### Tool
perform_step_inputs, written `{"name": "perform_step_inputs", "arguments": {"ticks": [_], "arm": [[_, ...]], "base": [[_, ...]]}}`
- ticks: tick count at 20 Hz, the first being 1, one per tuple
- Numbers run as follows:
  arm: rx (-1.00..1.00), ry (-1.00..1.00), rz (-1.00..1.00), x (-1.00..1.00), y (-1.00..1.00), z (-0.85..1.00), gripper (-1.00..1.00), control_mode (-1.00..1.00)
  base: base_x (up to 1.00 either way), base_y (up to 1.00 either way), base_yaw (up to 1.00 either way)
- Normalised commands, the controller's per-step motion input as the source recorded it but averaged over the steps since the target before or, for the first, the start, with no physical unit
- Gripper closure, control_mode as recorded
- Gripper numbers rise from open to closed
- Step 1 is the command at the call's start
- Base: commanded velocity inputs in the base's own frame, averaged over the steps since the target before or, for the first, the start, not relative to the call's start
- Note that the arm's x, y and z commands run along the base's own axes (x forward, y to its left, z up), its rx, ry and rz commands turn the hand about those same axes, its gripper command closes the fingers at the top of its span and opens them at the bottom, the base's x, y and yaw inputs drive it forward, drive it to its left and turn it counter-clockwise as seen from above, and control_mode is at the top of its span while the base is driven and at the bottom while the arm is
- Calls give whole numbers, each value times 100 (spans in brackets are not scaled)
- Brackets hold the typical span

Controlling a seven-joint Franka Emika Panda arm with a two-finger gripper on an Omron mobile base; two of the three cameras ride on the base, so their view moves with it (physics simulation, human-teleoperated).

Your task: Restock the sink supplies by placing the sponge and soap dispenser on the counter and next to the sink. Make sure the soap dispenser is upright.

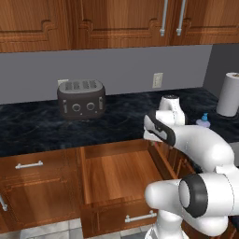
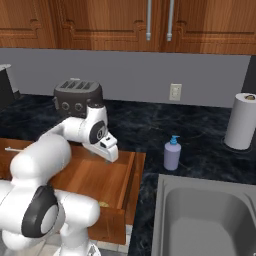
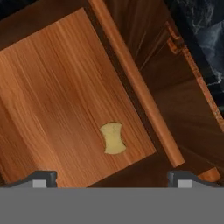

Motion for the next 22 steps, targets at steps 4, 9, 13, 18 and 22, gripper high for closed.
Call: {"name": "perform_step_inputs", "arguments": {"ticks": [4, 9, 13, 18, 22], "arm": [[-17, 9, 0, 14, 41, -53, -100, -100], [-16, 1, 0, 0, 41, -48, -100, -100], [-8, 2, 0, 5, 24, -26, -100, -100], [-5, 1, 0, 17, 17, -26, -100, -100], [-1, 6, 0, 27, 3, -51, -100, -100]], "base": [[0, 0, 0], [0, 0, 0], [0, 0, 0], [0, 0, 0], [0, 0, 0]]}}
